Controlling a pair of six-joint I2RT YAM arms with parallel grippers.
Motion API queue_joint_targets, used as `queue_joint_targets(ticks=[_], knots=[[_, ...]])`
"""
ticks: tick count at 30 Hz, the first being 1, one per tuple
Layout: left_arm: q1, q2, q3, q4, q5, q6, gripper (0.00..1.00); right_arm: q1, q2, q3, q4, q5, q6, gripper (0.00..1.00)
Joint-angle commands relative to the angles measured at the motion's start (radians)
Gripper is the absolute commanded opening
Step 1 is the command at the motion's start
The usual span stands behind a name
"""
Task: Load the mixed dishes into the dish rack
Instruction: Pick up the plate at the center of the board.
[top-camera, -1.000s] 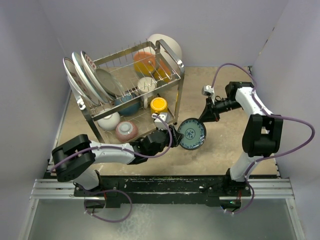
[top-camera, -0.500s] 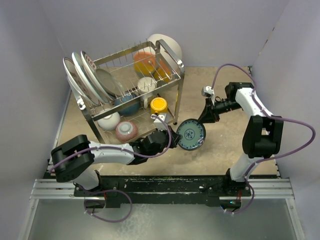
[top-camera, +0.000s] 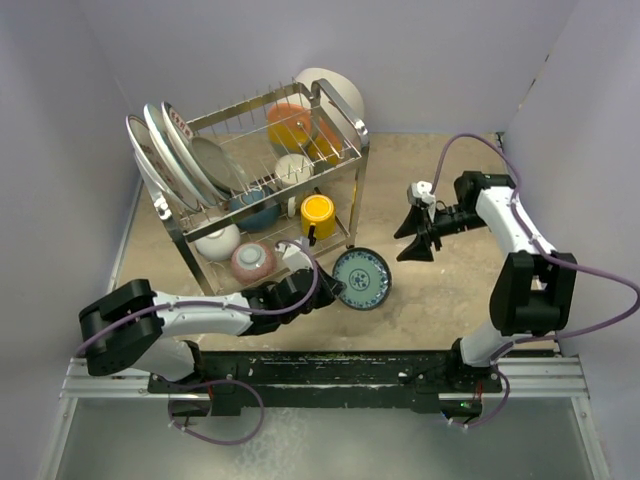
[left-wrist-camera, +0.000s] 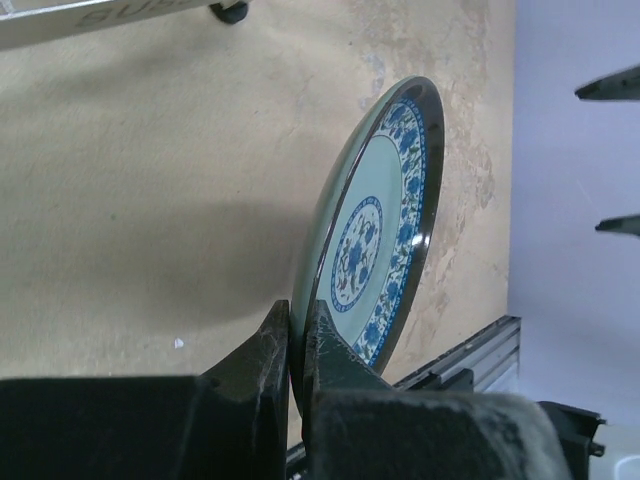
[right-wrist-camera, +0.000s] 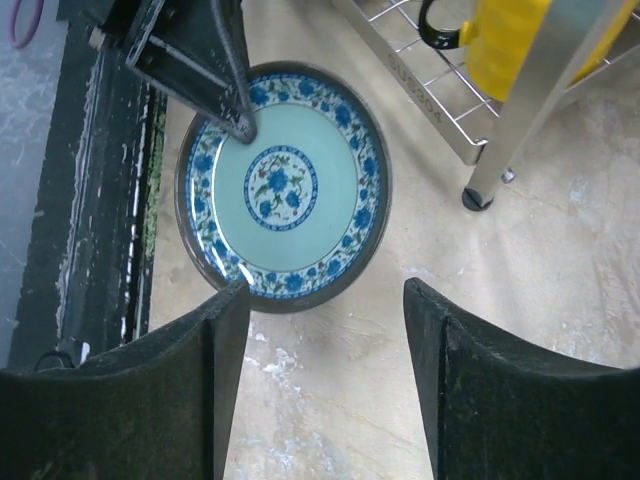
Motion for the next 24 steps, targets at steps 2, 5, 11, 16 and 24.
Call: queue_joint_targets(ticks=[2, 5, 11, 16, 24], knots=[[-0.001, -0.072, 0.042, -0.176, 0.028, -0.218, 0.0, 0.005, -0.088, -0.068, -0.036, -0.073, -0.201, 0.74], [-0.001, -0.085, 0.044, -0.226, 0.049, -0.296, 0.0, 0.005, -0.128, -0.096, -0.04, -0.097, -0.255, 0.89], [-0.001, -0.097, 0.012, -0.223, 0.066, -0.382, 0.0, 0.005, -0.232, -0.254, -0.035, -0.118, -0.565, 1.0], [0.001, -0.12, -0.045, -0.178, 0.078, -0.478, 0.0, 0.029, -0.295, -0.374, -0.028, -0.062, -0.762, 1.0], [0.005, -0.129, -0.09, -0.139, 0.09, -0.582, 0.0, 0.114, -0.436, -0.529, 0.214, 0.027, -0.718, 0.96]])
